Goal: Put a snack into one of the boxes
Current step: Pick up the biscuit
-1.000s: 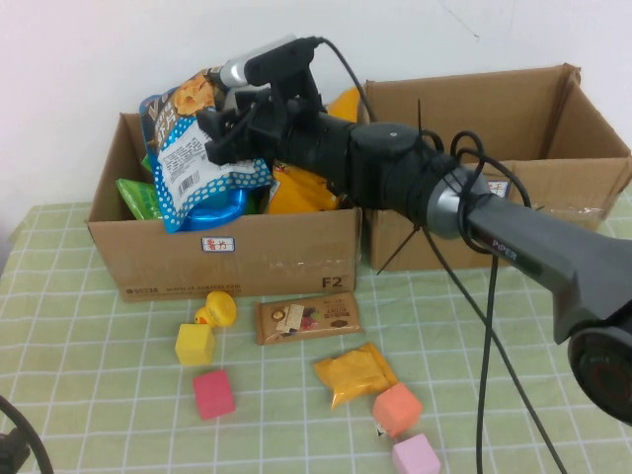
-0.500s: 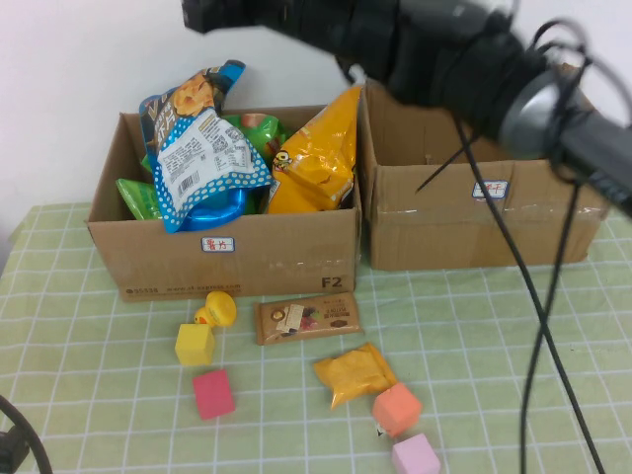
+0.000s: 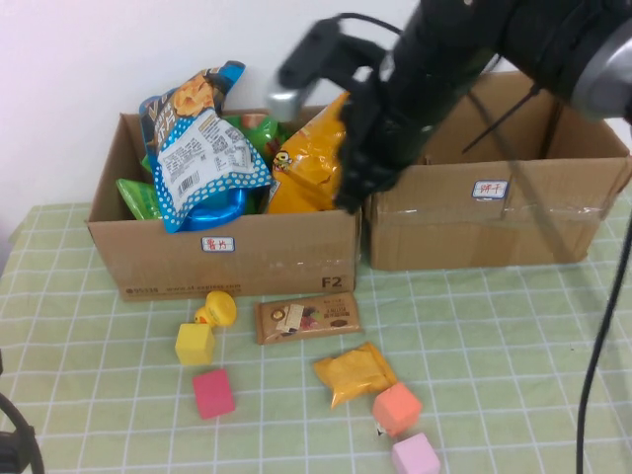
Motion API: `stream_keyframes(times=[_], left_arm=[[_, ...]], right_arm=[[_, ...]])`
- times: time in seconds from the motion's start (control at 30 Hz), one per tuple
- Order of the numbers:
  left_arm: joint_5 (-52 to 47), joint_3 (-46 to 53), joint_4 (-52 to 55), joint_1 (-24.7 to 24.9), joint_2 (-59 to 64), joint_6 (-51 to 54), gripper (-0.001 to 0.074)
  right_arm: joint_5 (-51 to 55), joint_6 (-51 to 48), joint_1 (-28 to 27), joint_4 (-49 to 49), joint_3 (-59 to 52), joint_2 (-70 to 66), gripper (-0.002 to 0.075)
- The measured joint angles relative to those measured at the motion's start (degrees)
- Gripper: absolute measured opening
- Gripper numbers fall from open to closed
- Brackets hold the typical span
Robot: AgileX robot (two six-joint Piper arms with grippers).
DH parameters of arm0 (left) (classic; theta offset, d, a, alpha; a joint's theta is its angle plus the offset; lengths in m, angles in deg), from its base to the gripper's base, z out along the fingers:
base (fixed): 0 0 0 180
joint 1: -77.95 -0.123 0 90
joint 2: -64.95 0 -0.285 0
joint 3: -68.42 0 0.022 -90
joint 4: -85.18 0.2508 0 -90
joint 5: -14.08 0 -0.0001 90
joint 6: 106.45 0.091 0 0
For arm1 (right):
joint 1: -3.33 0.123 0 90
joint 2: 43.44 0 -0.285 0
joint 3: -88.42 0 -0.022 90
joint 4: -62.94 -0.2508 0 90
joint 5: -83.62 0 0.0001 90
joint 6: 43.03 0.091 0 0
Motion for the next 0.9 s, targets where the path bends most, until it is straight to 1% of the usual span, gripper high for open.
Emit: stream_keyframes(times=[0.03,0.2,0.33,0.4,0.63,0.9], left_arm=[[-0.01,0.00,-0.83,0.00,0.00,0.00,-0.0002],[-0.01,0.15,-3.17,0.00,0.00,0.00,-0.0002],[-0.01,0.14,-3.32,0.00,0.00,0.00,-0.0002],[-0.01,0.14,-3.32,0.00,0.00,0.00,-0.0002],[-0.01,0.27,-3.32,0.00,0.00,0.00,-0.0002],[0.22,1.16,-3.41,0.00,0.00,0.66,-0.0002]], right_arm=[[0.00,2.88,-0.38,3.42,-0.95,0.46,0.0009],[0.00,10.60,-2.40,11.45,-7.20,5.59,0.0008],[-0.23,15.16,-2.94,18.55,-16.86,13.07,0.0008],[-2.21,17.37,-3.36,20.65,-22.29,17.33,0.0008],[-13.89,22.81,-6.25,22.32,-44.60,34.16,0.0008],[-25.61,31.63,-6.36,23.62,-66.41,51.37,0.0008]])
